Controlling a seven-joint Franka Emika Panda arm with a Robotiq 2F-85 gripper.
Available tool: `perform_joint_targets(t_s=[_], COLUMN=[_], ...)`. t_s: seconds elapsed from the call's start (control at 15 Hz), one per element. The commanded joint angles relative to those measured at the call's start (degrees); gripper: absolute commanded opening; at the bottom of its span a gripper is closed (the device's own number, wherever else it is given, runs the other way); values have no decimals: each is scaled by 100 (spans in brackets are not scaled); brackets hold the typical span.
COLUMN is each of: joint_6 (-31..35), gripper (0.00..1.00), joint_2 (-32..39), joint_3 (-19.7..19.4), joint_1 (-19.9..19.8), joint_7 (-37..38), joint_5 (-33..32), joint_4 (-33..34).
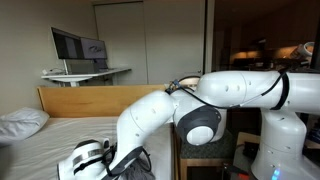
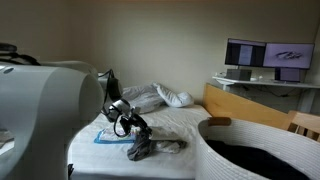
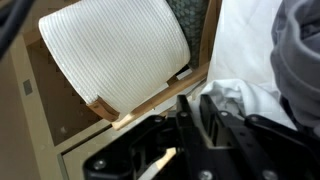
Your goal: Put the clothes in the laundry bag
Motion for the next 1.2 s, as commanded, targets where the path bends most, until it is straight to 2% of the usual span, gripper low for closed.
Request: perform_joint_targets(t_s=[0.0, 0.4, 1.13], joint_6=[-165, -159, -479], gripper=[4, 8, 9], joint_2=[0, 0, -65], joint_3=[135, 211, 211], joint_1=[-64, -100, -199], joint_7=[-68, -109, -1832], joint_5=[-238, -288, 52], joint_4=[-22, 111, 1857])
